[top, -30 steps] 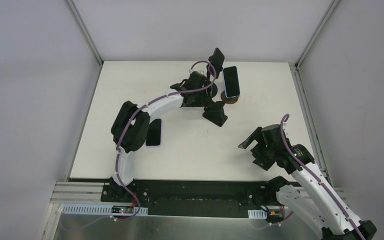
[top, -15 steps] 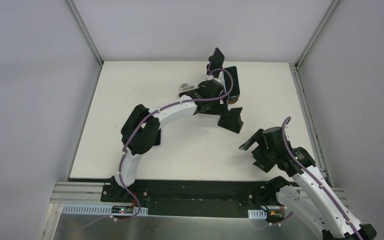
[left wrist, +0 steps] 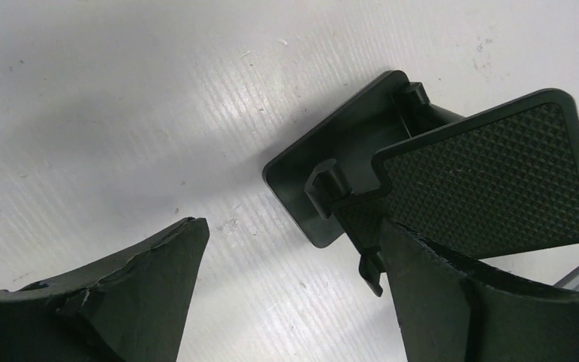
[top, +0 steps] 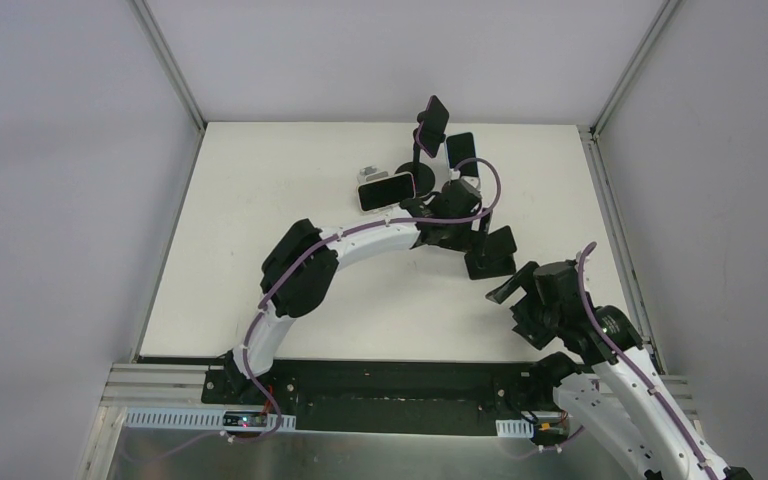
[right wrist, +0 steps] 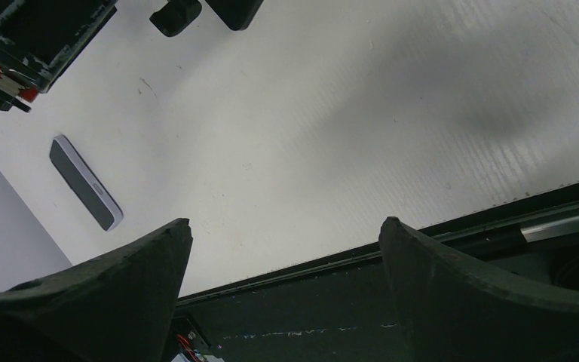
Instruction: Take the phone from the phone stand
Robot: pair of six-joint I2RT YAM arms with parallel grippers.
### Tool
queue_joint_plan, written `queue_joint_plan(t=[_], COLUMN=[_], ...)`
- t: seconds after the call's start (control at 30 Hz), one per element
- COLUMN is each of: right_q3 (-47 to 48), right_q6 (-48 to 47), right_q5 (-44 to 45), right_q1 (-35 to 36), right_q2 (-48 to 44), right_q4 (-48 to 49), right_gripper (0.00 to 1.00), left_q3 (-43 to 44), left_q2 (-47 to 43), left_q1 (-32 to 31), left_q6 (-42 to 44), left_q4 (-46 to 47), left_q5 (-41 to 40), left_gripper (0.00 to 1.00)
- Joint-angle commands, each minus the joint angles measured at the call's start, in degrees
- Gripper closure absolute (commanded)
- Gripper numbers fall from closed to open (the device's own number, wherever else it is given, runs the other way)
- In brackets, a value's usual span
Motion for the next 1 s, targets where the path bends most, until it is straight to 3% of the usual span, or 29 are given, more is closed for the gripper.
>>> queue_joint_plan(t=[0.0, 0.27, 0.6, 0.77, 0.97], right_q3=[0.89, 1.88, 1.06, 0.78, 1.48], right_q6=[1.07, -0.01, -0.16, -0.1, -1.42], right_q5=[1.73, 2.75, 2.61, 2.75, 3.62], right_q1=[0.1, 0.05, 0.05, 0.09, 0.12], right_q2=[-0.68, 0.16, 0.31, 0.39, 1.1], right_q4=[-1.75, -1.84, -1.27, -0.84, -0.52], right_gripper=[0.01, 0.01, 0.01, 0.01, 0.01], left_q3=[-2.14, -10.39, -16.12, -15.86, -17.45], left_q2=[-2.16, -10.61, -21.28, -22.3, -26.89], left_q1=[0.97, 5.47, 9.07, 12.85, 16.95], left_q6=[1.06, 6.9, 31.4, 43.59, 43.73], left_q4=[-0.03, -0.03, 0.05, 0.06, -0.03], left_q5=[-1.76, -4.41, -19.51, -16.62, -13.38], left_gripper=[0.11, 0.1, 0.06, 0.05, 0.03])
